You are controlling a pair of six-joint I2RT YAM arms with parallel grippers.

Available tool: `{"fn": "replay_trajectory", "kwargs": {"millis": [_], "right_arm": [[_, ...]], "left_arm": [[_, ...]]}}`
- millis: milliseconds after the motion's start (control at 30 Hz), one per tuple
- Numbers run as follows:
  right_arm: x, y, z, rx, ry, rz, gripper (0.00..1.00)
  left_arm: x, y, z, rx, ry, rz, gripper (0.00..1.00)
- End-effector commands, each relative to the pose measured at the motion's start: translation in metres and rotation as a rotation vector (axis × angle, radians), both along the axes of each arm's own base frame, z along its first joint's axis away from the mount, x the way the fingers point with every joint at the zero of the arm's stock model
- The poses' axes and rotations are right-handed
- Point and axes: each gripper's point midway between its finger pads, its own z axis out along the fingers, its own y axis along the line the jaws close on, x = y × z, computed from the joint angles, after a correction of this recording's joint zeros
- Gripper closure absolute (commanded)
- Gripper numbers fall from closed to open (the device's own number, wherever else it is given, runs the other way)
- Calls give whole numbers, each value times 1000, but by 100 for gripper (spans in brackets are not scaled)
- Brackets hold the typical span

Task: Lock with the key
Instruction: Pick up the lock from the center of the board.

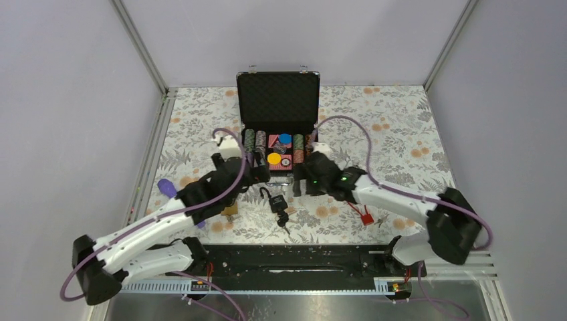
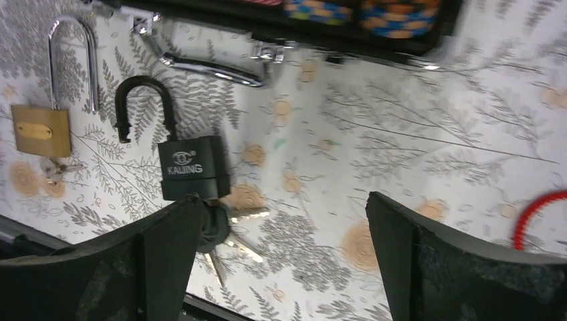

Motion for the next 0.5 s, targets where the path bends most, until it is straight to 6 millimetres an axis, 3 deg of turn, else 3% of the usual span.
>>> {"fn": "replay_trajectory", "kwargs": {"millis": [0,167,333,467], "right_arm": [[5,38,-4,-154,-67,18,2],[-6,84,-19,-271,-64,111,2],[-15,103,-32,-374,-48,159,7],[-22,110,-45,-401,-10,198,18]], "left_arm": [[-9,41,16,29,-53,103,1],[-21,60,28,-9,-92,117,1],[-28,70,33,-37,-120,120,1],[-29,71,33,-38,-126,117,1]]}}
